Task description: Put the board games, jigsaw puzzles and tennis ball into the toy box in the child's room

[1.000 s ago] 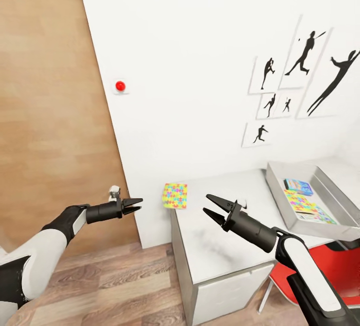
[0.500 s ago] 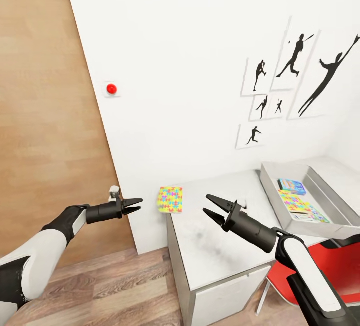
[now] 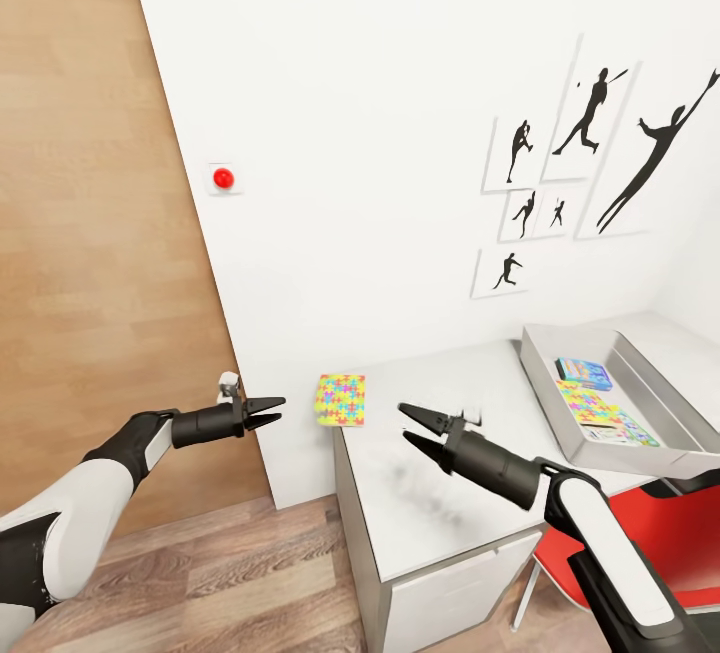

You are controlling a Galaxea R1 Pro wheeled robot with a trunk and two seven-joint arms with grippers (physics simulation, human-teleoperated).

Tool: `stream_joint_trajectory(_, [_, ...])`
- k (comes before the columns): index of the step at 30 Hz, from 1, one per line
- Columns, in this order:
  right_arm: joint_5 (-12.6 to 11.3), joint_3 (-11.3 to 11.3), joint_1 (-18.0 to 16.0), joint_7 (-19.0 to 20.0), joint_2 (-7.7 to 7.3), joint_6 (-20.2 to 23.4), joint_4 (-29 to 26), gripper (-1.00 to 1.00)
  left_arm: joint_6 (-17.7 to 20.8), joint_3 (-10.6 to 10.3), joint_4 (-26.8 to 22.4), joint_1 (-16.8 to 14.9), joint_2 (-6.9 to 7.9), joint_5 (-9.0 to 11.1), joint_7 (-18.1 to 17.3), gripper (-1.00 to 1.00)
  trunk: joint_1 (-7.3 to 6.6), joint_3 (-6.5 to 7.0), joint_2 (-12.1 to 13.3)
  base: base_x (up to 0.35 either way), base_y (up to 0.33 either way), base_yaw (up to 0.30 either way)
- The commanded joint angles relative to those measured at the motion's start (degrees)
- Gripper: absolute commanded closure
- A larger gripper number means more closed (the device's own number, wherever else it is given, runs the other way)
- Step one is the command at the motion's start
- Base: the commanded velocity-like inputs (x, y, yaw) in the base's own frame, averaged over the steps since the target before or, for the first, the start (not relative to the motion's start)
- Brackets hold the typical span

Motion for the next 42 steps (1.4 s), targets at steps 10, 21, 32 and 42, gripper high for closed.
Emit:
stream_joint_trajectory(10, [0.8,-0.1,-0.6,-9.7,0.08,-0.1,0.0,-1.0,0.6,0.4,0.0,-0.1,0.01,-0.5,-0.3,-1.0,0.04,-0.12,-0.1,0.0,0.0,0.0])
stream_joint_trajectory(21, [-1.8,-0.3,-20.1,-35.6,2.43,0.8,0.1,-1.0,0.8,0.4,0.0,-0.1,0.13,-0.5,-0.1,-1.0,0.04,-0.12,-0.1,0.0,0.0,0.0])
stream_joint_trajectory(32, [-11.9,-0.4,-27.8,-54.0,2.88,7.5,5.9,-1.0,1.4,0.4,0.0,-0.1,-0.03,-0.7,0.8,-1.0,0.04,-0.12,-0.1,0.0,0.0,0.0])
stream_joint_trajectory(42, [-12.8,-0.1,-27.7,-54.3,2.31,10.8,6.3,-1.0,1.6,0.5,0.0,-0.1,-0.19,-0.7,5.0,-1.0,0.04,-0.12,-0.1,0.018,-0.009,0.0])
